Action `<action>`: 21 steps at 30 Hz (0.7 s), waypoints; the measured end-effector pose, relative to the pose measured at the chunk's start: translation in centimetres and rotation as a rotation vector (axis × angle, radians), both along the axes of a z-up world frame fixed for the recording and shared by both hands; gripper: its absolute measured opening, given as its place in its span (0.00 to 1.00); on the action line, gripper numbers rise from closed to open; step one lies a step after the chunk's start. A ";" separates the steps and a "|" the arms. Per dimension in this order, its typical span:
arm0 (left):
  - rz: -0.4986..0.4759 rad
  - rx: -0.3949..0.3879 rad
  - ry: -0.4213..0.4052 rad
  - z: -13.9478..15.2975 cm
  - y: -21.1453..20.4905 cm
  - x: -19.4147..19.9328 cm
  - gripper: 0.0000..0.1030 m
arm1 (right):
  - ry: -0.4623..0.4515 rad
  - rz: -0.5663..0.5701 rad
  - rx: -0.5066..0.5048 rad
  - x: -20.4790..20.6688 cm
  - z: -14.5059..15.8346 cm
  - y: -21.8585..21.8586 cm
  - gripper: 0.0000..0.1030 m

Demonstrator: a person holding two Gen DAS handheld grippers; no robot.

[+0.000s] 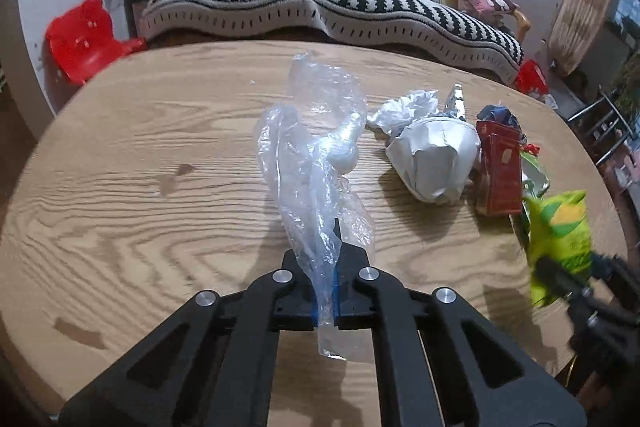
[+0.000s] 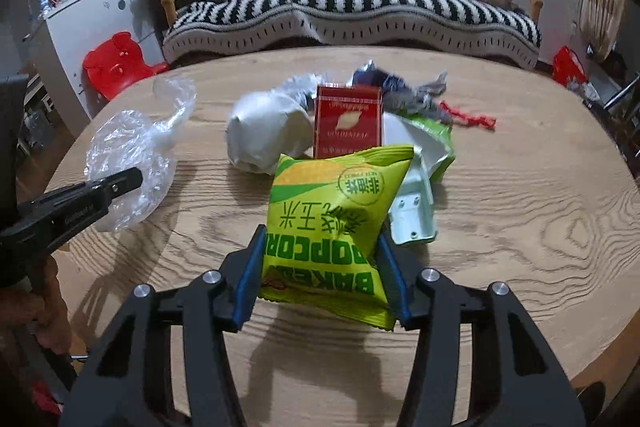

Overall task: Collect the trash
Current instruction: 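Grasp the clear plastic bag with the left tool while the right tool grasps the popcorn bag, then carry both bags to the black bin and release them inside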

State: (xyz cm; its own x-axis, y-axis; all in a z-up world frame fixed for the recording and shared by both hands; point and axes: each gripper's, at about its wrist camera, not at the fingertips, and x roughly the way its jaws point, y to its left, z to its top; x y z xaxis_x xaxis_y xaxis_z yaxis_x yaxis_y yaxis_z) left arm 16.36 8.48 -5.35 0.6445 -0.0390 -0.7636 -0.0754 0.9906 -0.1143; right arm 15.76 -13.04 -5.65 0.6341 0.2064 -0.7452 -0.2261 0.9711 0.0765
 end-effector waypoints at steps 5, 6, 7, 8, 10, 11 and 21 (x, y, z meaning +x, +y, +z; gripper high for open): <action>0.000 0.018 -0.023 1.2 0.2 -1.7 0.03 | -0.013 0.003 0.002 -1.1 0.8 -0.6 0.50; -0.001 0.026 -0.028 1.5 0.0 -2.1 0.03 | -0.015 -0.001 0.004 -1.3 1.0 -0.9 0.50; -0.004 0.031 -0.031 1.6 -0.3 -2.4 0.03 | -0.016 -0.002 0.006 -1.5 1.2 -1.0 0.50; -0.009 0.037 -0.034 1.8 -0.5 -2.6 0.03 | -0.019 -0.004 0.006 -1.6 1.4 -1.2 0.50; -0.020 0.043 -0.041 2.1 -1.1 -3.0 0.03 | -0.029 -0.010 0.005 -2.2 1.8 -1.9 0.50; -0.028 0.048 -0.042 2.2 -1.4 -3.1 0.03 | -0.032 -0.015 0.005 -2.4 2.0 -2.2 0.50; -0.148 0.070 -0.102 3.9 -8.4 -4.1 0.03 | -0.068 -0.148 0.006 -4.7 4.3 -10.9 0.50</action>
State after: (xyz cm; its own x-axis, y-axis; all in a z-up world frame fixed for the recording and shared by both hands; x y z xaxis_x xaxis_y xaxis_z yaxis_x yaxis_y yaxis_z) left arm 12.31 0.06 -1.46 0.7098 -0.0883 -0.6988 0.0800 0.9958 -0.0446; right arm 11.06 -23.92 -1.39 0.7065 0.1115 -0.6989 -0.0858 0.9937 0.0718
